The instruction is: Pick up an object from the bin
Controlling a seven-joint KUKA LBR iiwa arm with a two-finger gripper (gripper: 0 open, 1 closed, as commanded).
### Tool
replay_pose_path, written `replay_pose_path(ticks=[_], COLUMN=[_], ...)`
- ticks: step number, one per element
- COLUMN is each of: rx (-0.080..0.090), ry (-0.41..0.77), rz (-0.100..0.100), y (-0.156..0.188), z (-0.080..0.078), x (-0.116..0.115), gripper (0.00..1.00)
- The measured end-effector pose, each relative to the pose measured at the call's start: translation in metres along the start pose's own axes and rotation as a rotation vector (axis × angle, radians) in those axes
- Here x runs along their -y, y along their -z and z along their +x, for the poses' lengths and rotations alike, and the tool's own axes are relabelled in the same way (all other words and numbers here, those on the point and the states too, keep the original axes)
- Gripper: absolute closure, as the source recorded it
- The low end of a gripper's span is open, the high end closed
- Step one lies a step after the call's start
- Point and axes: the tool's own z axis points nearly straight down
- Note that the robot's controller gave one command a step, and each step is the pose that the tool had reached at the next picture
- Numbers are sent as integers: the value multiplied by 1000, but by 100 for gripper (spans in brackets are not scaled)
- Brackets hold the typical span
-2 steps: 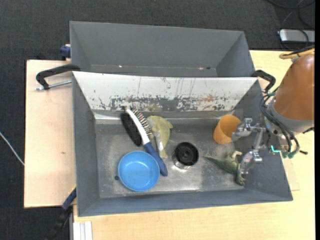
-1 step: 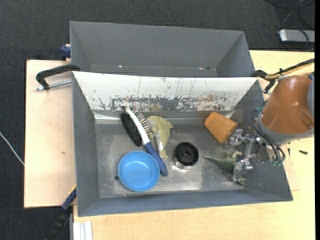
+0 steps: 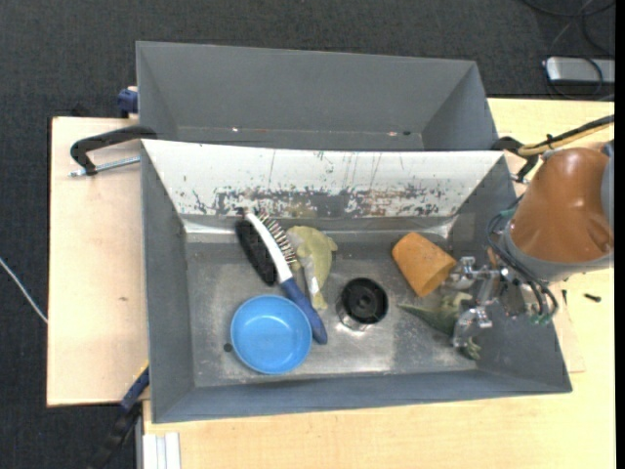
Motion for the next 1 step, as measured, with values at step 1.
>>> replay_pose_path(ticks=[1], rx=[10], ry=[114], rz=[6], y=[145], z=[20], x=[-23], gripper=[100])
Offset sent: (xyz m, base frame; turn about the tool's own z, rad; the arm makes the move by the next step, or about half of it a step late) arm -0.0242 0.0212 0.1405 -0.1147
